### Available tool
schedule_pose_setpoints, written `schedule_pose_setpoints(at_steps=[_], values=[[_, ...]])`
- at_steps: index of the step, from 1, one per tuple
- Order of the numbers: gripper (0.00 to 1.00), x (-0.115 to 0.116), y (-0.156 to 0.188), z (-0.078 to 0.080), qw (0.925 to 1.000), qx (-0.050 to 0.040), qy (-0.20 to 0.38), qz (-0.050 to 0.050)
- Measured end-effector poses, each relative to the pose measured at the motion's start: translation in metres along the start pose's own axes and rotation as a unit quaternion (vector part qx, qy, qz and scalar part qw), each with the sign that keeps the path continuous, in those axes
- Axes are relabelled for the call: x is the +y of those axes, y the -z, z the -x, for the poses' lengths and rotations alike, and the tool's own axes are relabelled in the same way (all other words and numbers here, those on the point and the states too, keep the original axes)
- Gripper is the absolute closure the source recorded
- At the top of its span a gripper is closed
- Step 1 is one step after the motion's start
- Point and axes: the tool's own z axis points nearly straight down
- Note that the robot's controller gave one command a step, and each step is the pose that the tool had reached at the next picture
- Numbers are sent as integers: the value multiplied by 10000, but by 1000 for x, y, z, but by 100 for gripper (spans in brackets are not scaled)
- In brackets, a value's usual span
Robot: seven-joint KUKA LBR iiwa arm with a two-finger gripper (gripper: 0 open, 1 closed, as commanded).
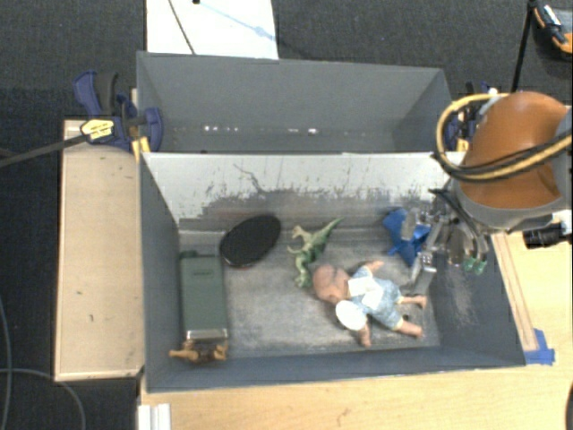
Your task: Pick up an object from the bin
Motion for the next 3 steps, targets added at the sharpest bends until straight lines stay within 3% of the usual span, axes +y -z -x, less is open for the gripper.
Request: schedule_pose_setpoints(at_steps=[1, 2, 3], values=[[0, 3, -3, -4, 10000, 48, 25, 6], [0, 7, -42, -8, 9998, 8, -222, 11], [0, 34, -81, -5, 9996, 66, -270, 0]])
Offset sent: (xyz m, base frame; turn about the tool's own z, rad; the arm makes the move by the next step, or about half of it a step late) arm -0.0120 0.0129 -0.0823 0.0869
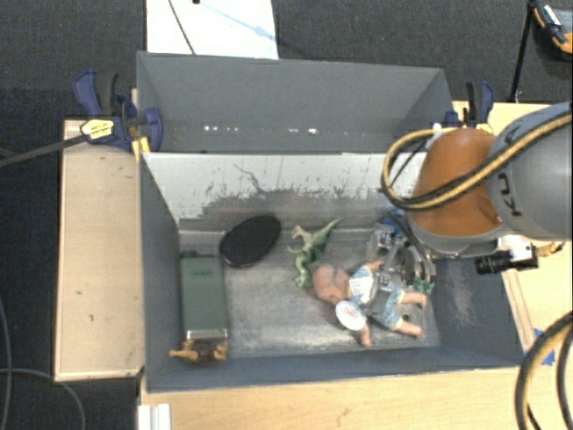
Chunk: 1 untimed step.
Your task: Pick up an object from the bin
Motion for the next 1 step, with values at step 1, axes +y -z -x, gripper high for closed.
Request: schedule_pose_setpoints(at_steps=[1], values=[[100, 61, -29, -40, 9998, -12, -198, 15]])
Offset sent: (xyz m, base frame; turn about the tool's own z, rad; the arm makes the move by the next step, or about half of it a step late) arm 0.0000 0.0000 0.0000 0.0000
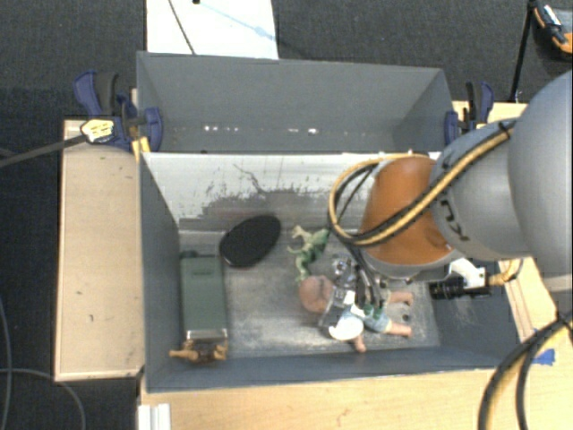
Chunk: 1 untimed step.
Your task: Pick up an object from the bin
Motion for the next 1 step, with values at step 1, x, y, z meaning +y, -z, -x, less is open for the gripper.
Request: schedule_pose_setpoints(at_steps=[1], values=[[100, 0, 0, 0, 10000, 0, 2, 0]])
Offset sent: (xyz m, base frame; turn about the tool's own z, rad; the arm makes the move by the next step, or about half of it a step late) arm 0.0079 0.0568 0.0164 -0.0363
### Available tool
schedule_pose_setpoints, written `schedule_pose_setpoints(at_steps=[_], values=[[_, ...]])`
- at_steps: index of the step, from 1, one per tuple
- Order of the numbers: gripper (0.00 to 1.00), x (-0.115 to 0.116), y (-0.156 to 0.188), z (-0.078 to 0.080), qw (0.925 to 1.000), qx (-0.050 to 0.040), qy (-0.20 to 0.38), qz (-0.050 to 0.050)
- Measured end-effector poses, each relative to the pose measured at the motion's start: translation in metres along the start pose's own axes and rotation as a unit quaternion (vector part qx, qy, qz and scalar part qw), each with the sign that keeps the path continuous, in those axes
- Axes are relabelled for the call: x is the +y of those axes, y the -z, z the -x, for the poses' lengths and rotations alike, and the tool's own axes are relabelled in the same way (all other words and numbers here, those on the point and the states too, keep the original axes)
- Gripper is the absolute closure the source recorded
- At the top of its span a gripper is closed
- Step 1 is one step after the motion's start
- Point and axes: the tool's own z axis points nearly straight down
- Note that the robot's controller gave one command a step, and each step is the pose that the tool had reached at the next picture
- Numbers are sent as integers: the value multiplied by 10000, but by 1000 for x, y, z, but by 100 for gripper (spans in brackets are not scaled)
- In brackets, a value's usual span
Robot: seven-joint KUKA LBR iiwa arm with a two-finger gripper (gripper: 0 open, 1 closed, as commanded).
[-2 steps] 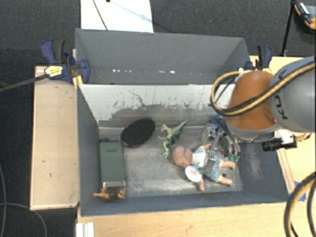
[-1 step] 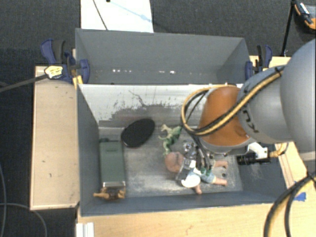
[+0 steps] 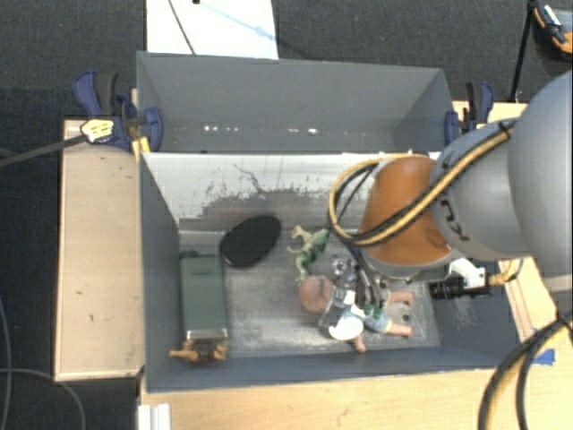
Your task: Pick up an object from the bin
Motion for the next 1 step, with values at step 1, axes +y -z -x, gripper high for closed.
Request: schedule_pose_setpoints(at_steps=[1], values=[[100, 36, 10, -5, 9999, 5, 103, -16]])
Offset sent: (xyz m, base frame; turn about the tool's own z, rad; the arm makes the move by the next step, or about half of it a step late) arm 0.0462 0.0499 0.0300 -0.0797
